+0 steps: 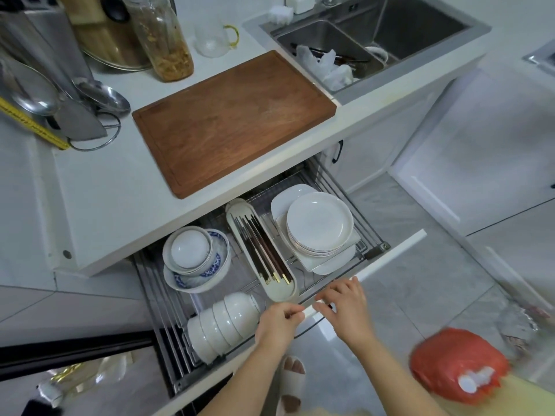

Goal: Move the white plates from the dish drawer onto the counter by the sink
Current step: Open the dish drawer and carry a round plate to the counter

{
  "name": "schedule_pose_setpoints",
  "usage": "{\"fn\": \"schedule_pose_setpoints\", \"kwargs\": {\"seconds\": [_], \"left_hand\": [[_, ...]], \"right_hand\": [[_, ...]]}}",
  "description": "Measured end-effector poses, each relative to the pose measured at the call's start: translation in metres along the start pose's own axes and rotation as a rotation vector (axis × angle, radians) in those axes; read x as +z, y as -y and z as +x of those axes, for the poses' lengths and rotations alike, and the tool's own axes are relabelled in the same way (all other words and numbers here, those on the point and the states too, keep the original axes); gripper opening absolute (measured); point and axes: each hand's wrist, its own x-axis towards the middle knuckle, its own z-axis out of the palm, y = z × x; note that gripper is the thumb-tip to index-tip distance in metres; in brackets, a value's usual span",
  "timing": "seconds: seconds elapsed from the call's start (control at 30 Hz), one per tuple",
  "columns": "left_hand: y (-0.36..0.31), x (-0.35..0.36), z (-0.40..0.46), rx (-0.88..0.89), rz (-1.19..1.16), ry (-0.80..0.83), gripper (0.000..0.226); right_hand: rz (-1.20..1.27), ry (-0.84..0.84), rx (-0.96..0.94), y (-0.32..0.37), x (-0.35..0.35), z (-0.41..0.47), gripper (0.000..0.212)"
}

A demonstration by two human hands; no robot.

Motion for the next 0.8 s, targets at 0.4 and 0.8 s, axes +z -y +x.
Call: {"fn": "schedule_pose_setpoints", "kwargs": {"seconds": [0.4,0.8], "left_hand": [[-0.012,-0.007,0.004,-0.115,-0.019,0.047,0.014],[-0.079,-0.033,0.089,-0.039,-0.044,-0.023,0.032]], "right_hand": [[-0.081,0.070,-0.009,0.005,-0.015,0.003,0.039],[0.144,0.136,0.340,-0.003,-0.046,0.087,0.043]]}}
